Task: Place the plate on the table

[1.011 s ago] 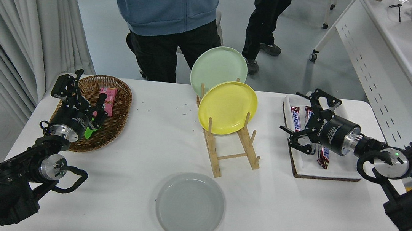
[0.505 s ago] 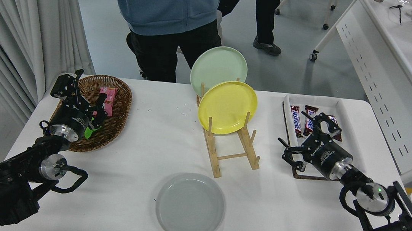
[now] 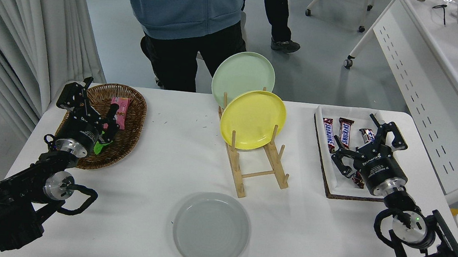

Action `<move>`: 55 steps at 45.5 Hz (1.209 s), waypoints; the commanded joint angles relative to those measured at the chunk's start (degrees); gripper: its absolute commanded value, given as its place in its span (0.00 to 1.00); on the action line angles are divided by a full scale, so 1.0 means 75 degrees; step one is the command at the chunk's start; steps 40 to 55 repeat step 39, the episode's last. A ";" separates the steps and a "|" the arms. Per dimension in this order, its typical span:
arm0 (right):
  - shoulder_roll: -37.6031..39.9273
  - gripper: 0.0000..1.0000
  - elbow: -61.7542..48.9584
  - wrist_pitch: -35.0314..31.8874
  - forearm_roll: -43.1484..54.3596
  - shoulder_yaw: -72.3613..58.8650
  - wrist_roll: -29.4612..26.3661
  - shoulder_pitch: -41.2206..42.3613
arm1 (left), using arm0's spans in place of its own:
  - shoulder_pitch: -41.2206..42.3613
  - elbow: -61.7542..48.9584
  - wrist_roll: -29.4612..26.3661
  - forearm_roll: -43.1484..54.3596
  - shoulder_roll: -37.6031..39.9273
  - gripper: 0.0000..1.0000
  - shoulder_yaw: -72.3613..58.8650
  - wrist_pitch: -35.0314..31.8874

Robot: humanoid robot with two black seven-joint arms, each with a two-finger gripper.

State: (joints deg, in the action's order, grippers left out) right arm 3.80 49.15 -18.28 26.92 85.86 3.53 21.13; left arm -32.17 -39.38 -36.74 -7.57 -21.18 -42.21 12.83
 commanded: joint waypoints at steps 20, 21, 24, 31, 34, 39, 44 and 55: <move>-0.0131 0.99 -0.1995 0.0222 -0.0577 0.0024 0.0197 0.1296 | 0.0000 0.0000 0.0000 0.0001 0.0000 1.00 0.0003 0.0000; -0.0120 0.99 -0.2007 0.0222 -0.0577 0.0036 0.0197 0.1308 | 0.0000 0.0000 0.0000 0.0001 0.0000 1.00 -0.0008 0.0000; -0.0119 0.99 -0.2007 0.0234 -0.0577 0.0059 0.0197 0.1331 | 0.0000 0.0000 0.0000 0.0001 0.0000 1.00 0.0004 0.0000; -0.0131 0.99 -0.2007 0.0269 -0.0577 0.0036 0.0197 0.1378 | 0.0000 0.0000 0.0000 0.0001 0.0000 1.00 -0.0008 0.0000; -0.0131 0.99 -0.2019 0.0281 -0.0577 0.0024 0.0197 0.1378 | 0.0000 0.0000 0.0000 0.0001 0.0000 1.00 0.0004 0.0000; -0.0131 0.99 -0.2019 0.0293 -0.0577 0.0024 0.0197 0.1378 | 0.0000 0.0000 0.0000 -0.0010 0.0000 1.00 0.0003 0.0000; -0.0131 0.99 -0.2019 0.0293 -0.0577 0.0024 0.0197 0.1378 | 0.0000 0.0000 0.0000 -0.0010 0.0000 1.00 0.0003 0.0000; -0.0131 0.99 -0.2019 0.0293 -0.0577 0.0024 0.0197 0.1378 | 0.0000 0.0000 0.0000 -0.0010 0.0000 1.00 0.0003 0.0000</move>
